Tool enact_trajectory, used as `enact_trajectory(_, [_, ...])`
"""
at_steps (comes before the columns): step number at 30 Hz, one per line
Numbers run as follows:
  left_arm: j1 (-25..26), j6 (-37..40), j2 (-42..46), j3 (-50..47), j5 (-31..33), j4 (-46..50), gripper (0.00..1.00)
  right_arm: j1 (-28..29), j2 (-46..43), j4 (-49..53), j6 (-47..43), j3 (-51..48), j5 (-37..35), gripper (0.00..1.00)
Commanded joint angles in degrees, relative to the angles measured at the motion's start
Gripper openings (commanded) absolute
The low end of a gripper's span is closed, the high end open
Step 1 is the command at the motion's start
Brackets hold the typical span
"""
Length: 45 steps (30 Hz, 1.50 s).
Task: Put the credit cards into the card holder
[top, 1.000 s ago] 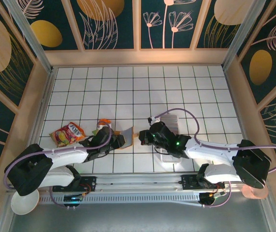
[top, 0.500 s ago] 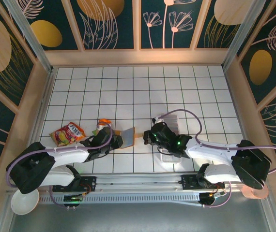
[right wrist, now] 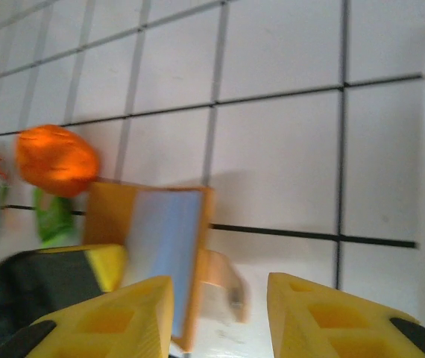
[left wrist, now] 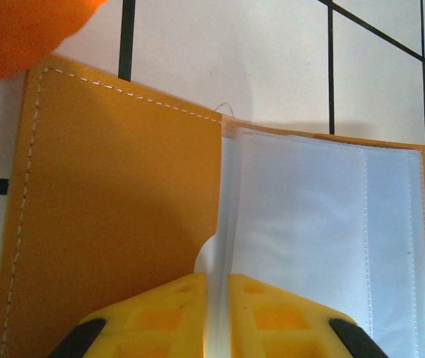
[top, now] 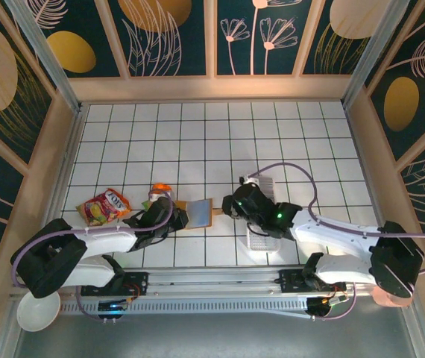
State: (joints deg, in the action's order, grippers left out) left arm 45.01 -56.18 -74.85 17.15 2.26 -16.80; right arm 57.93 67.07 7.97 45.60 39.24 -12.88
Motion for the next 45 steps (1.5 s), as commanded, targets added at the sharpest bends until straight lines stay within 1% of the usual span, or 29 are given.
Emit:
enact_trajectory(1, [0.13, 0.0, -1.2, -1.92, -0.26, 2.32, 0.15, 2.32, 1.09, -0.72, -2.4, 3.89, 1.7, 0.37])
enact_trajectory(4, [0.07, 0.02, -1.43, -1.87, -0.17, 2.34, 0.15, 3.06, 5.51, -6.08, -1.19, 4.87, 7.41, 0.37])
enact_trajectory(6, [0.09, 0.02, -1.52, -1.94, -0.15, 2.3, 0.15, 3.07, 8.37, -9.03, 0.32, 4.82, 9.93, 0.33])
enact_trajectory(10, [0.16, -0.24, -1.53, -2.32, -0.51, 1.45, 0.15, 3.06, 14.0, -13.15, 2.96, 4.55, 11.65, 0.32])
enact_trajectory(12, [0.08, -0.25, -1.61, -2.46, -0.76, 0.91, 0.15, 3.19, 16.74, -14.98, 3.84, 4.62, 14.98, 0.33])
enact_trajectory(15, [0.08, -0.24, -1.87, -2.33, -0.68, 1.03, 0.14, 3.28, 19.67, -16.67, 5.05, 4.79, 16.64, 0.31])
enact_trajectory(18, [0.14, -0.32, -2.14, -2.47, -0.51, 1.12, 0.14, 3.25, 21.13, -17.73, 6.12, 4.17, 16.58, 0.31])
enact_trajectory(26, [0.09, -0.29, -2.45, -2.64, -0.59, 0.8, 0.13, 3.26, 25.26, -16.32, 7.7, 4.77, 15.96, 0.3])
enact_trajectory(30, [0.16, -0.2, -2.81, -2.64, -0.68, 0.63, 0.12, 3.28, 25.87, -14.98, 8.7, 4.52, 14.14, 0.31])
enact_trajectory(38, [0.05, -0.2, -3.38, -2.72, -1.25, -0.01, 0.11, 3.24, 28.01, -15.99, 9.51, 4.52, 14.99, 0.3])
enact_trajectory(41, [0.09, -0.07, -3.29, -2.82, -1.29, 0.19, 0.11, 3.31, 28.42, -14.89, 9.79, 4.7, 14.17, 0.3])
enact_trajectory(45, [0.08, -0.07, -3.28, -3.0, -1.25, -0.01, 0.11, 3.24, 28.18, -13.25, 10.03, 4.61, 12.89, 0.32])
